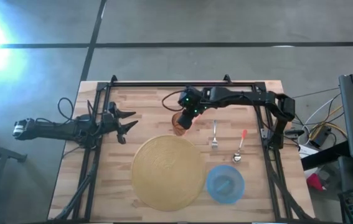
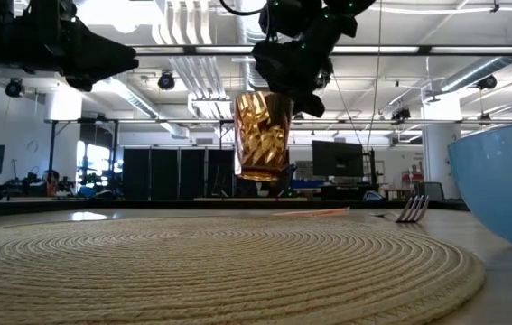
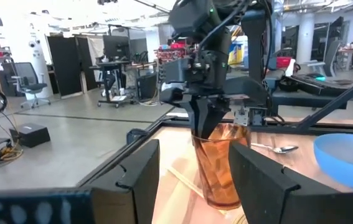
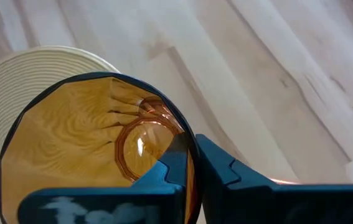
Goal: Pick & Place Utensil
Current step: Put the brown cup to the top left of the brown mat
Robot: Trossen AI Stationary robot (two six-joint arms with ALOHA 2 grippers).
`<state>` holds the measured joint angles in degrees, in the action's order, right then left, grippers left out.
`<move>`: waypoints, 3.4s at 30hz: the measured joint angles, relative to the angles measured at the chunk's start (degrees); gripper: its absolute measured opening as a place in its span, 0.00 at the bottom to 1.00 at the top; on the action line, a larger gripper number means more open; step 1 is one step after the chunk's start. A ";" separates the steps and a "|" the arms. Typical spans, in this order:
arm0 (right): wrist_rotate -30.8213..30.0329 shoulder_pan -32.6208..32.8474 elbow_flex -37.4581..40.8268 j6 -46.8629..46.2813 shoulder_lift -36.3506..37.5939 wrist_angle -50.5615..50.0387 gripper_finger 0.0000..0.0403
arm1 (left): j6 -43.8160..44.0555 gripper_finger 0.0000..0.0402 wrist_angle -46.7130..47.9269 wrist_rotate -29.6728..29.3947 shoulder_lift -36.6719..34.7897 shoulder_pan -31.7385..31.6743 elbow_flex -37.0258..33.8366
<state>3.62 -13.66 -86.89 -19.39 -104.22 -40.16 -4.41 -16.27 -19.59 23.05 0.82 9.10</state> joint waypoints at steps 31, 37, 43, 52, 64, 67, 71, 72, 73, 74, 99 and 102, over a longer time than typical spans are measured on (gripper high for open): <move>-0.95 9.05 -12.34 1.80 -0.15 0.89 0.03 | 8.94 0.46 15.74 -6.05 0.00 0.00 5.31; -2.51 8.69 -15.08 2.35 -0.15 -0.39 0.03 | 8.94 0.46 15.72 -6.05 0.00 0.00 5.31; -2.69 9.21 -14.68 2.39 -2.57 -4.26 0.03 | 8.94 0.46 15.72 -6.05 -0.02 0.00 5.33; -2.29 12.13 -14.44 2.07 -6.96 -5.26 0.03 | 8.83 0.46 15.85 -6.05 0.00 0.00 5.35; -3.66 15.67 -14.34 5.67 -12.83 -5.09 0.03 | 8.92 0.46 15.89 -6.03 0.00 0.00 5.33; -6.37 15.96 -14.34 6.86 -13.83 -4.26 0.03 | 8.92 0.46 15.89 -6.03 -0.01 0.00 5.35; -6.87 16.06 -14.36 7.62 -14.79 -3.12 0.03 | 8.87 0.46 15.89 -6.03 -0.02 0.00 5.33; -6.85 16.08 -14.36 7.64 -14.86 -3.02 0.03 | 8.66 0.46 15.89 -6.03 -0.02 0.00 5.33; -6.85 16.08 -14.31 7.78 -14.91 -3.19 0.03 | 8.43 0.46 15.89 -6.03 -0.02 0.00 5.33; -6.89 16.08 -14.27 7.88 -15.11 -3.12 0.03 | 8.06 0.46 15.87 -6.03 -0.04 0.00 5.33; -8.11 15.77 -14.18 7.45 -15.41 -6.32 0.07 | 6.63 0.46 14.80 -6.03 -0.02 0.00 6.84; -8.14 15.77 -14.12 7.14 -15.41 -6.43 0.12 | 7.49 0.46 14.80 -6.03 -0.02 0.00 6.84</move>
<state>-4.51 2.11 -101.01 -12.25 -119.63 -46.59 3.09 -1.48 -25.62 23.03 0.82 15.94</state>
